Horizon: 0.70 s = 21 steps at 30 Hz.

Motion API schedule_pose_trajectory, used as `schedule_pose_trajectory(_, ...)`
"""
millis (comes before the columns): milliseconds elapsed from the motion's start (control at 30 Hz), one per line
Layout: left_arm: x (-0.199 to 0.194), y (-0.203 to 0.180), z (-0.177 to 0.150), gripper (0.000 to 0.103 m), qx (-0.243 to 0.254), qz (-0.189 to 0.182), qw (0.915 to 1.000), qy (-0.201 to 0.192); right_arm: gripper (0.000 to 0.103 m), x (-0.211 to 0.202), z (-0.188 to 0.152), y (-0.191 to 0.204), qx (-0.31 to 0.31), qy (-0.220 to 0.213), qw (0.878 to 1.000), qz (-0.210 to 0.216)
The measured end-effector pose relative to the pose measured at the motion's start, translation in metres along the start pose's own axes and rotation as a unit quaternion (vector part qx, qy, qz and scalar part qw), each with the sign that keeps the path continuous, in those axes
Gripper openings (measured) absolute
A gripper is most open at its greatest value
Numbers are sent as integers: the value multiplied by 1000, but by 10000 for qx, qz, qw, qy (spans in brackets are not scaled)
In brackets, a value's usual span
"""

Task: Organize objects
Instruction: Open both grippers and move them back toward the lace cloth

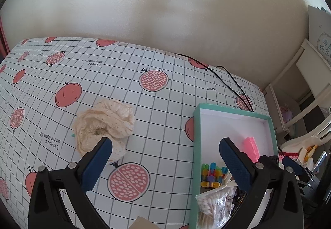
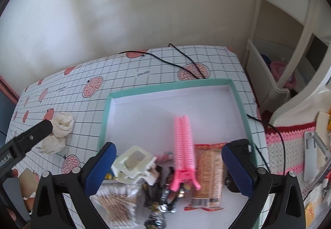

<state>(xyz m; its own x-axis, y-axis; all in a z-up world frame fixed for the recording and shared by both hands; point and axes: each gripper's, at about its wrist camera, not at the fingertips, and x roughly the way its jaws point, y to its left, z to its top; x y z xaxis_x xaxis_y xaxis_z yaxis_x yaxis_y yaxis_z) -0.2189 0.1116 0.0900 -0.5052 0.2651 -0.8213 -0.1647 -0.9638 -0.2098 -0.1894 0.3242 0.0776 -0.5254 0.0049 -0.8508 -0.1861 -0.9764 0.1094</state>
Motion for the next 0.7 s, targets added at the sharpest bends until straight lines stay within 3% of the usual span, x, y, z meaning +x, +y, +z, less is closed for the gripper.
schedule_pose_trajectory(700,-22,135,27,103,-973,373,9944,-179,103,19,5,137,-524,-86,9950,850)
